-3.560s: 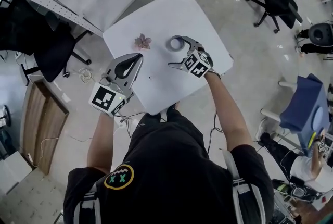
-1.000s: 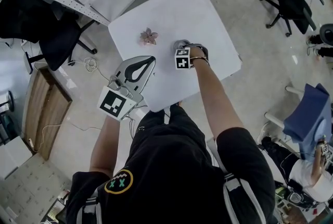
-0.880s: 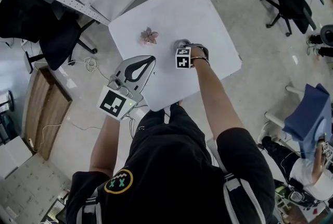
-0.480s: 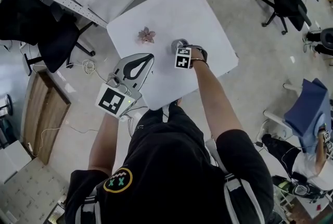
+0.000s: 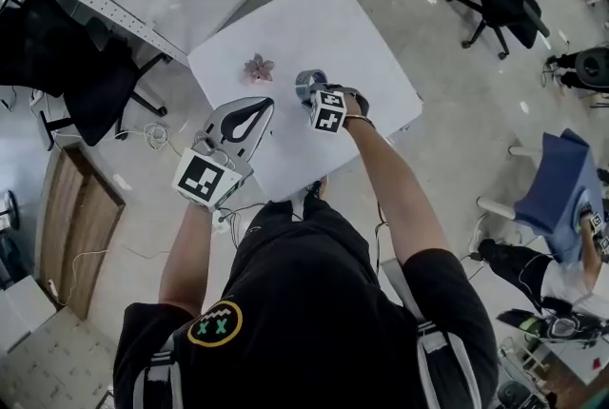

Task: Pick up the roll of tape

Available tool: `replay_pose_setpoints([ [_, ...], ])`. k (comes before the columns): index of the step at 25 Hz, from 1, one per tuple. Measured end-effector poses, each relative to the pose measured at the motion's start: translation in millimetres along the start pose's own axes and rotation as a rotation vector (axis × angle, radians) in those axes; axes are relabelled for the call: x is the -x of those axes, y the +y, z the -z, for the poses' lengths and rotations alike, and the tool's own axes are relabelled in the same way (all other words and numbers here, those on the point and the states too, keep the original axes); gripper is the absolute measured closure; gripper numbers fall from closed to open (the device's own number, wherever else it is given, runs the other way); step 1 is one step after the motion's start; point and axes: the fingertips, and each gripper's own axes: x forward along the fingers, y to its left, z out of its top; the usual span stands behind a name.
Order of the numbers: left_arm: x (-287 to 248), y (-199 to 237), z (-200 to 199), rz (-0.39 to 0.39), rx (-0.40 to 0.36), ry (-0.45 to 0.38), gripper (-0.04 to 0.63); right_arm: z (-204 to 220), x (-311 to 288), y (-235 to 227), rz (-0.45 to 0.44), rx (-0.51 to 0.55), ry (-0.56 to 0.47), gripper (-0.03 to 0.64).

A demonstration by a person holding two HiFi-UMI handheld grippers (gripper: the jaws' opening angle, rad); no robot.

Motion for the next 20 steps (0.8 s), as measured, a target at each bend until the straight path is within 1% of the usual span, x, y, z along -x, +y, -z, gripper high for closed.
replay_pose_setpoints([
  [3,3,-1,-3,0.005,-0.004,-0.037,0.580,-20,23,7,0.025,-0.027,-0.065,0.555],
  [13,4,-7,-13,0.033,-0.003,-0.062,0.580,-79,122,11,0.164,-0.134,-0.340,0.555],
  [20,3,-9,-22,0.053,-0.009,-0.084,0.580,-116,200,13,0.276,-0.149,-0.510,0.555],
])
